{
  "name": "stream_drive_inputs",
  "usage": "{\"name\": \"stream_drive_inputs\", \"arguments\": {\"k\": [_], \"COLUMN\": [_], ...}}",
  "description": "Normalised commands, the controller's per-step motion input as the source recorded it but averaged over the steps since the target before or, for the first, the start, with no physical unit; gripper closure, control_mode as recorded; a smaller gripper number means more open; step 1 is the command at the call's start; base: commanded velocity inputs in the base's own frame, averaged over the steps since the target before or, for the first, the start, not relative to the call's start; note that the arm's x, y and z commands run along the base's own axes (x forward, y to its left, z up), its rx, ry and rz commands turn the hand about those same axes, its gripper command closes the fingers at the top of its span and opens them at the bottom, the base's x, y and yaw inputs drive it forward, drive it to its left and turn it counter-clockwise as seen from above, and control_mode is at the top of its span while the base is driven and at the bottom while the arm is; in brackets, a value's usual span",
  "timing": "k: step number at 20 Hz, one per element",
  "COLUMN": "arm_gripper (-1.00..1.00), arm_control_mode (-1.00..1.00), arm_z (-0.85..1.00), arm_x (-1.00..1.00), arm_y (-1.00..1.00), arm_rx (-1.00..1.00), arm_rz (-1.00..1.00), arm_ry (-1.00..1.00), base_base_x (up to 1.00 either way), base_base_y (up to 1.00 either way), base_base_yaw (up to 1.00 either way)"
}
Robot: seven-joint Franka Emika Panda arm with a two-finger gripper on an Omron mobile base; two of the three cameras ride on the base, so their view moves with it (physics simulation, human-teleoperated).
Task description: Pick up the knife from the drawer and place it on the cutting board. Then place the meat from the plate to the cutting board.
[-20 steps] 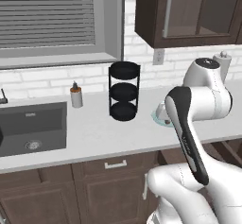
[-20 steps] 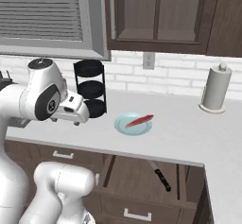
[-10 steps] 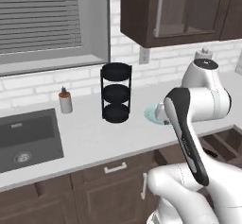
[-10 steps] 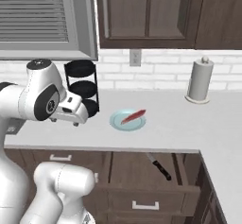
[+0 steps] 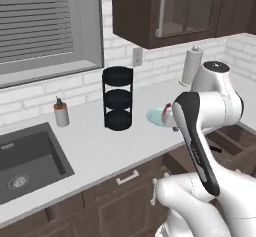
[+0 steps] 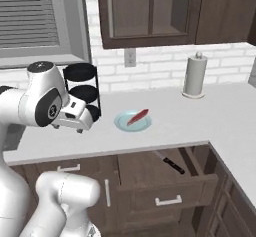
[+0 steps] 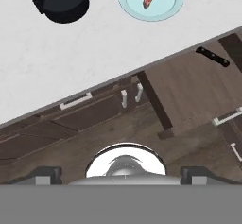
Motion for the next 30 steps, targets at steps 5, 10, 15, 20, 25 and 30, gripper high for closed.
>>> {"name": "stream_drive_inputs", "arguments": {"k": [5, 10, 15, 20, 25, 30], "arm_gripper": [-1.00, -1.00, -1.00, -1.00, -1.00, -1.00], "arm_control_mode": [1.00, 1.00, 1.00, 1.00, 1.00, 1.00], "arm_z": [0.00, 0.00, 0.00, 0.00, 0.00, 0.00], "arm_x": [0.00, 0.00, 0.00, 0.00, 0.00, 0.00], "arm_y": [0.00, 0.00, 0.00, 0.00, 0.00, 0.00], "arm_rx": [0.00, 0.00, 0.00, 0.00, 0.00, 0.00], "arm_rz": [0.00, 0.00, 0.00, 0.00, 0.00, 0.00], "arm_ry": [0.00, 0.00, 0.00, 0.00, 0.00, 0.00], "base_base_x": [0.50, 0.43, 0.00, 0.07, 0.00, -0.11], "base_base_y": [0.43, 0.24, 0.12, 0.01, 0.00, -0.07], "base_base_yaw": [-0.27, -0.28, -0.34, -0.36, -0.38, -0.37]}}
